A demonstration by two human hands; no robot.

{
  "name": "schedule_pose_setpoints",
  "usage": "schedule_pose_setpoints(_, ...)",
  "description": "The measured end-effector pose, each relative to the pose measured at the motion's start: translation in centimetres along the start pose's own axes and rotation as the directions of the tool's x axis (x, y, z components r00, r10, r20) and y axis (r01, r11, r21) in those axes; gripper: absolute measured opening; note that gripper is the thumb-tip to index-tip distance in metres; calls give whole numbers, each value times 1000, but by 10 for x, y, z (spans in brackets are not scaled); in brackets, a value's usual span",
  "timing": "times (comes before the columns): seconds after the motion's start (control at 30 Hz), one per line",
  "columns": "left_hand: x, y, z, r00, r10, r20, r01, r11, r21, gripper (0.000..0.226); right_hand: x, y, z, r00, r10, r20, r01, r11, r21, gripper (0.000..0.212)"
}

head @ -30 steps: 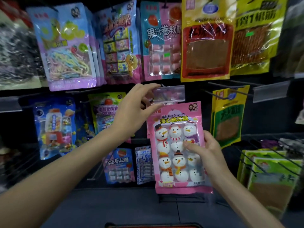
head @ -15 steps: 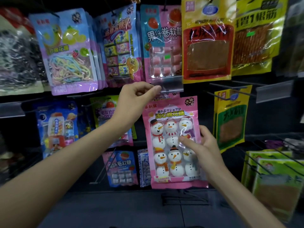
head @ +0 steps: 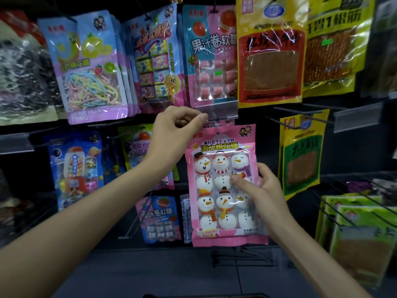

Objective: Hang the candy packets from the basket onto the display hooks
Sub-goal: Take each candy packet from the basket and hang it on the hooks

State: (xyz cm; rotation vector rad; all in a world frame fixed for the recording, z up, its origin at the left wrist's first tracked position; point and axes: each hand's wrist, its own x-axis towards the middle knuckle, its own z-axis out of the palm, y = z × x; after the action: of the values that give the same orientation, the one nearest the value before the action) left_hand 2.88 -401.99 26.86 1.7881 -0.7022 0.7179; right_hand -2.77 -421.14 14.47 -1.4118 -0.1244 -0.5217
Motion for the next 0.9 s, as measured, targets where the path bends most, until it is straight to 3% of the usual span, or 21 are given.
schedule_pose_setpoints(0.53, -10, 1, -5, 997, 70, 11, -70, 997, 20, 10, -6, -7, -1, 999, -37, -18, 36, 998, -50, 27)
schedule_pose_setpoints(0.67, -14, -3, -5, 998, 56, 15, -57, 997, 46, 22, -5, -6, -2, 999, -33, -23, 31, 997, -75, 28)
schedule_pose_setpoints(0.77, -25, -9, -2, 1000, -24, -4, 24, 998, 61, 47, -4, -6, -1, 999, -32, -21, 30, 995, -96, 29)
schedule_pose_setpoints(0.9, -52, -22, 8, 959, -275, -71, 273, 961, -42, 74, -1, -6, -1, 999, -34, -31, 31, 995, -97, 31)
